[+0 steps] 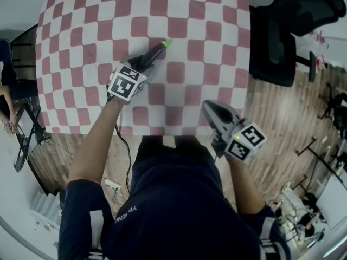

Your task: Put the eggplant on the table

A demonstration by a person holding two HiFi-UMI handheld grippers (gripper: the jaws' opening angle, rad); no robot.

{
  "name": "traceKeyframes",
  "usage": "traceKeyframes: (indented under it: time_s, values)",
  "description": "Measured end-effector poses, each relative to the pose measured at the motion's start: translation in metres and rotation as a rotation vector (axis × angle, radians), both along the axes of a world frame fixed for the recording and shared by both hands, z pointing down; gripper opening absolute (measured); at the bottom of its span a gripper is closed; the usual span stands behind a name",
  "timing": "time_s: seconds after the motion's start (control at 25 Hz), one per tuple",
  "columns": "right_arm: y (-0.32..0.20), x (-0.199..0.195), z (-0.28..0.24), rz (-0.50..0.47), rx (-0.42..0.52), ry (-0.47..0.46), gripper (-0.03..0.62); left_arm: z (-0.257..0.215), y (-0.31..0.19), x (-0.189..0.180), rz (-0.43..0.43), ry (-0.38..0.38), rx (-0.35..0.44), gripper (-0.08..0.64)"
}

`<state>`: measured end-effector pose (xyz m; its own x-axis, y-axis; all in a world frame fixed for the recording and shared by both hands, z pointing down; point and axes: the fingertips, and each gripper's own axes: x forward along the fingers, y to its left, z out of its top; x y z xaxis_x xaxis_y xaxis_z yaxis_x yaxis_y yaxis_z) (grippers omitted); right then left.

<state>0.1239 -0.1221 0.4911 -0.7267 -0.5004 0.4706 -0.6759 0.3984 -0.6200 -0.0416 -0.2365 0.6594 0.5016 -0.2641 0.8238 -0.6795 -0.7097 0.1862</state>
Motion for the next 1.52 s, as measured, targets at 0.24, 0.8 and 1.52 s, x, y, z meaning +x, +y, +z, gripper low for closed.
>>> traceKeyframes:
  time_s: [0.24, 0.8, 1.52]
  values:
    - [0.002, -0.001, 0.0, 0.002, -0.004, -0.004, 0.018, 0.002, 0.0, 0.0, 0.006, -0.033, -0.017, 0.233]
    - [0.005, -0.009, -0.018, -0.002, 0.052, -0.013, 0.018, -0.03, 0.0, -0.006, -0.018, -0.036, 0.058, 0.267]
    - [-0.002, -0.039, -0.081, -0.03, 0.231, -0.03, 0.018, -0.215, 0.062, 0.004, -0.063, 0.361, 0.299, 0.13]
